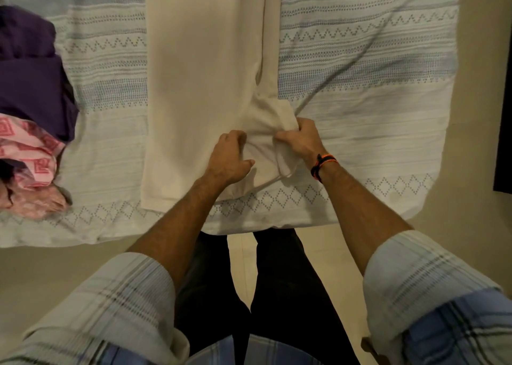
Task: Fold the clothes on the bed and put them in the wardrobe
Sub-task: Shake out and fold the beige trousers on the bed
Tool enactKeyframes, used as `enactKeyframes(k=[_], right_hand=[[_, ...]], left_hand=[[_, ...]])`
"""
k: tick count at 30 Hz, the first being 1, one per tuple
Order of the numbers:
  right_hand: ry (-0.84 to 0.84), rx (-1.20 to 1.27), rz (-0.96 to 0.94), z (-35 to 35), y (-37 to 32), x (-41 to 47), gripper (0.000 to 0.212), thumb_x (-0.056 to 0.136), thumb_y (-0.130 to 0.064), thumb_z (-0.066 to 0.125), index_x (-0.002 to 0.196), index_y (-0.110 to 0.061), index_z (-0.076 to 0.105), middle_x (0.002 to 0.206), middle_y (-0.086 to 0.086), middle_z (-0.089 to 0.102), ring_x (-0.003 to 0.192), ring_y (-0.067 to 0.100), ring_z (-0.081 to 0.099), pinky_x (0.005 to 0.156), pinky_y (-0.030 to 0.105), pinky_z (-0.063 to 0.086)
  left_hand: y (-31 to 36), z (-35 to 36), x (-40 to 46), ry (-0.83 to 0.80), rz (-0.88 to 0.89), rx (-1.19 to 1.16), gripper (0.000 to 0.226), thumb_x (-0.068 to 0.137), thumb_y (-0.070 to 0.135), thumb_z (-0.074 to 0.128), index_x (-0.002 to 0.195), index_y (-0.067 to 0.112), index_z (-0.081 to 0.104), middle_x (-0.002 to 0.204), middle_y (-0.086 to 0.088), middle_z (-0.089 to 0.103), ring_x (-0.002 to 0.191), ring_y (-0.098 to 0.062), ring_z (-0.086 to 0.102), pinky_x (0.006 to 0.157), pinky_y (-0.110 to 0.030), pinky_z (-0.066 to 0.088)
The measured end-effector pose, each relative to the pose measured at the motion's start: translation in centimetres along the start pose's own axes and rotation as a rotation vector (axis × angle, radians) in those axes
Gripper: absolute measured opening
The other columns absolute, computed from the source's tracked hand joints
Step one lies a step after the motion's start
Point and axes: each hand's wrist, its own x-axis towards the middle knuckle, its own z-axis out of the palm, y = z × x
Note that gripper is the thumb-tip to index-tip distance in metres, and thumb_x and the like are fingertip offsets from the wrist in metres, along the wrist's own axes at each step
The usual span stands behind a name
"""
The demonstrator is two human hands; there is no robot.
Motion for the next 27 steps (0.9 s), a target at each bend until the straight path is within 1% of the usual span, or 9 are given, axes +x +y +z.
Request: enactKeyframes(k=[3, 7, 9, 12, 17, 19, 23, 25, 27], right_hand=[[0.017, 0.115, -0.007, -1.0, 1.0, 0.1, 0.037, 0.069, -0.009, 0.084, 0.102, -0.007, 0.068, 0.101, 0.007, 0.072, 0.091, 0.023, 0.070, 0.086, 0.045, 0.058], [0.203, 0.078, -0.104, -2.0, 1.4, 0.1, 0.050, 0.067, -0.006, 0.081, 0.112, -0.014, 0.063, 0.109, 0.003, 0.069, 0.101, 0.017, 0.066, 0.090, 0.037, 0.055], [0.241, 0.079, -0.127, -1.7, 1.4, -0.1, 0.050, 0.068, -0.008, 0.082, 0.114, -0.017, 0.063, 0.109, 0.001, 0.070, 0.101, 0.014, 0.067, 0.091, 0.034, 0.055], [0.287, -0.021, -0.037, -1.6, 1.8, -0.6, 0.054, 0.068, -0.017, 0.087, 0.115, -0.015, 0.059, 0.099, -0.006, 0.066, 0.092, 0.011, 0.063, 0.089, 0.031, 0.055], [0.128, -0.184, 0.079, -2.5, 1.9, -1.3, 0.083, 0.057, -0.034, 0.095, 0.124, -0.013, 0.051, 0.112, -0.003, 0.057, 0.098, 0.013, 0.054, 0.084, 0.026, 0.047], [0.063, -0.289, 0.092, -2.9, 2.1, -1.3, 0.080, 0.060, -0.030, 0.094, 0.125, -0.010, 0.052, 0.119, 0.001, 0.058, 0.103, 0.016, 0.054, 0.082, 0.025, 0.044], [0.144, -0.217, 0.218, -3.6, 3.2, -1.6, 0.066, 0.060, -0.020, 0.094, 0.117, -0.008, 0.062, 0.120, 0.008, 0.065, 0.100, 0.023, 0.064, 0.067, 0.025, 0.055], [0.126, -0.387, 0.260, -3.8, 3.4, -1.6, 0.072, 0.060, -0.025, 0.094, 0.121, -0.008, 0.059, 0.123, 0.010, 0.063, 0.110, 0.028, 0.060, 0.085, 0.032, 0.053], [0.123, -0.501, 0.274, -3.7, 3.3, -1.9, 0.074, 0.064, -0.027, 0.091, 0.125, -0.008, 0.053, 0.126, 0.013, 0.060, 0.116, 0.031, 0.057, 0.092, 0.037, 0.050]], left_hand=[[-0.2, 0.0, 0.0, 0.001, 0.005, -0.010, 0.063, 0.077, 0.020, 0.079, 0.132, 0.011, 0.049, 0.127, -0.010, 0.051, 0.111, -0.023, 0.055, 0.098, -0.032, 0.046], [-0.5, 0.1, 0.0, 0.000, 0.028, -0.007, 0.061, 0.076, 0.019, 0.080, 0.129, 0.011, 0.051, 0.124, -0.009, 0.052, 0.108, -0.023, 0.056, 0.096, -0.030, 0.046], [-0.5, 0.1, 0.0, 0.002, 0.030, -0.006, 0.060, 0.077, 0.018, 0.080, 0.129, 0.011, 0.051, 0.124, -0.009, 0.051, 0.107, -0.022, 0.056, 0.095, -0.029, 0.046], [-0.6, 0.1, -0.1, -0.001, 0.045, 0.008, 0.060, 0.077, 0.017, 0.079, 0.130, 0.011, 0.051, 0.126, -0.009, 0.051, 0.108, -0.023, 0.056, 0.098, -0.031, 0.046], [-0.6, 0.2, -0.4, -0.010, 0.037, 0.007, 0.063, 0.076, 0.017, 0.080, 0.131, 0.014, 0.050, 0.130, -0.009, 0.048, 0.110, -0.022, 0.056, 0.101, -0.031, 0.046], [-0.6, 0.2, -0.4, -0.021, 0.036, 0.007, 0.064, 0.076, 0.017, 0.081, 0.132, 0.014, 0.050, 0.132, -0.009, 0.046, 0.112, -0.022, 0.056, 0.102, -0.031, 0.045], [-0.6, 0.2, -0.6, -0.053, 0.033, 0.024, 0.066, 0.076, 0.019, 0.081, 0.133, 0.014, 0.049, 0.136, -0.011, 0.043, 0.115, -0.024, 0.055, 0.104, -0.031, 0.044], [-0.7, 0.1, -0.8, -0.068, 0.025, 0.032, 0.068, 0.076, 0.020, 0.081, 0.134, 0.013, 0.048, 0.137, -0.011, 0.042, 0.117, -0.025, 0.055, 0.105, -0.033, 0.043], [-0.7, -0.1, -1.0, -0.081, 0.011, 0.040, 0.069, 0.076, 0.021, 0.081, 0.135, 0.013, 0.048, 0.137, -0.011, 0.043, 0.117, -0.025, 0.054, 0.104, -0.032, 0.043]])
